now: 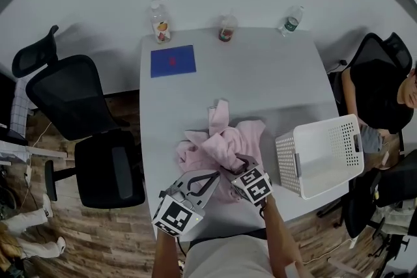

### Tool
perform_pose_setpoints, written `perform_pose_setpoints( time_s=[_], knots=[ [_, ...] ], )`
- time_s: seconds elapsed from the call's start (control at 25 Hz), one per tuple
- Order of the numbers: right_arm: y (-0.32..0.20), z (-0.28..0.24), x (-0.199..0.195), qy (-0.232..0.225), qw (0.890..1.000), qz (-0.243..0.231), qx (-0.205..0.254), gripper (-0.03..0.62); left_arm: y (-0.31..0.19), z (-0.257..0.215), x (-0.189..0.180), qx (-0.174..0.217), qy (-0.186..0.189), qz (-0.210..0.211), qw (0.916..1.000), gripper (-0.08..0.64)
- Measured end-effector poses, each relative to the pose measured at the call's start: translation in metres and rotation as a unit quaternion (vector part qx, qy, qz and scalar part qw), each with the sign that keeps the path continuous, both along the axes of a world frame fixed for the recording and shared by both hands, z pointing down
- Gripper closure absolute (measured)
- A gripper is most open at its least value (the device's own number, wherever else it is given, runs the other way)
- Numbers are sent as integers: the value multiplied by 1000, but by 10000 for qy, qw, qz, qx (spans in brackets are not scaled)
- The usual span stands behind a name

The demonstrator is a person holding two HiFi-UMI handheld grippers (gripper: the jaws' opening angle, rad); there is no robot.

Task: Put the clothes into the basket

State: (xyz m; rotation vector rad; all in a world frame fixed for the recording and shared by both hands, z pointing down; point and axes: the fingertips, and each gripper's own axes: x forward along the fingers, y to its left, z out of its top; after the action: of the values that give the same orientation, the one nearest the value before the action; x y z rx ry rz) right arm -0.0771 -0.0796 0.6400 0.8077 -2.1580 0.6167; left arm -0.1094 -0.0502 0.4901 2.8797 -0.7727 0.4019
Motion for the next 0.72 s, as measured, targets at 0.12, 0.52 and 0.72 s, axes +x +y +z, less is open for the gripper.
perform_pose_setpoints(
  time_s=[0.12,0.52,0.72],
  knots=[
    [1,-15,2,-91,9998,79,125,394,1,-9,1,125,17,44,9999,558],
    [7,-61,11,-329,9976,298,538,397,8,-36,7,399,98,103,9991,558],
    [10,-84,15,-437,9955,318,776,402,13,-45,13,460,111,115,9988,558]
  ],
)
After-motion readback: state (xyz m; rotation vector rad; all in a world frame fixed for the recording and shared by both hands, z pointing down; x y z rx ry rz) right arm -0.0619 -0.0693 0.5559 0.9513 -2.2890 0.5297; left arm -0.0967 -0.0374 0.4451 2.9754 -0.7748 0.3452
